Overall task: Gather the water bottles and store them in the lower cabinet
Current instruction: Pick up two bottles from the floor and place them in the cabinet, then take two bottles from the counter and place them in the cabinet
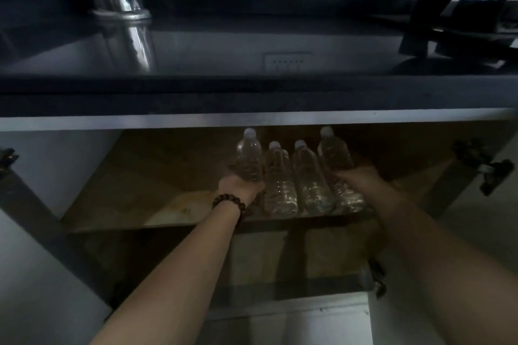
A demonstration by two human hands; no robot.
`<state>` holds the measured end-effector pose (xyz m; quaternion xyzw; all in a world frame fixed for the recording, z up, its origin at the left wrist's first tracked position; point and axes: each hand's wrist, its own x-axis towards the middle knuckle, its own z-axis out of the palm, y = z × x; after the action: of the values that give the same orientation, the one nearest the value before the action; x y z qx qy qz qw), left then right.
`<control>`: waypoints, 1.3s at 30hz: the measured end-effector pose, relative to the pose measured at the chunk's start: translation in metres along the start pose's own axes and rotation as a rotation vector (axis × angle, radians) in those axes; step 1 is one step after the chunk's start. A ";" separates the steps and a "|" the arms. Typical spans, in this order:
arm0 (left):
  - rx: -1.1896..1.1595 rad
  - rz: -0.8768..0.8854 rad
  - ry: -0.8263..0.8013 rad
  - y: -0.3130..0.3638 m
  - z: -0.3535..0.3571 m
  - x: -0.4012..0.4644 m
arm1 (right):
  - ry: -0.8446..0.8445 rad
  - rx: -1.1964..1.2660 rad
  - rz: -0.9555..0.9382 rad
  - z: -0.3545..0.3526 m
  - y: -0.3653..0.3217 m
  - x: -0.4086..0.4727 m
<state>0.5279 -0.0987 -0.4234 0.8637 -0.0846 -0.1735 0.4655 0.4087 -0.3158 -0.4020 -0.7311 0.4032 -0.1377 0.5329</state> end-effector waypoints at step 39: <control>0.347 0.258 -0.252 0.172 -0.144 -0.308 | 0.152 -0.349 0.028 -0.119 -0.171 -0.335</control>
<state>0.3005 0.0125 -0.1389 0.8843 -0.2802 -0.2018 0.3143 0.1962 -0.1307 -0.1266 -0.7944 0.4699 -0.1130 0.3678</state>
